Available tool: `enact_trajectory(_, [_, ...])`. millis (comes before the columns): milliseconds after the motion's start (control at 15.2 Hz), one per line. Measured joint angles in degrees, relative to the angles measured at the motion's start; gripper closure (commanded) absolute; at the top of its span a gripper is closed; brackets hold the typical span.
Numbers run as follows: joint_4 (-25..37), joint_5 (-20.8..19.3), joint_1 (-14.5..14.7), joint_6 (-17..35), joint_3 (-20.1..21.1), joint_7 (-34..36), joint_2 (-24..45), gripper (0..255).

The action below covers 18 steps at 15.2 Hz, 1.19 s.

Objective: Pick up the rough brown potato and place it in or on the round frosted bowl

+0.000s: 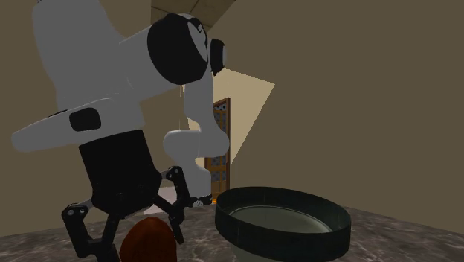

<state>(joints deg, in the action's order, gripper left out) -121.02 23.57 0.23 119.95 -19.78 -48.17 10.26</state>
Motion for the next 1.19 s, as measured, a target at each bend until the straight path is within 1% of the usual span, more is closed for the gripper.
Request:
enact_trajectory(528, [0.09, -0.14, 0.02, -0.25, -0.03, 0.16, -0.19, 255])
enact_trajectory(1188, [2.73, -2.89, 0.24, -6.10, -0.50, 3.35, -4.23, 255])
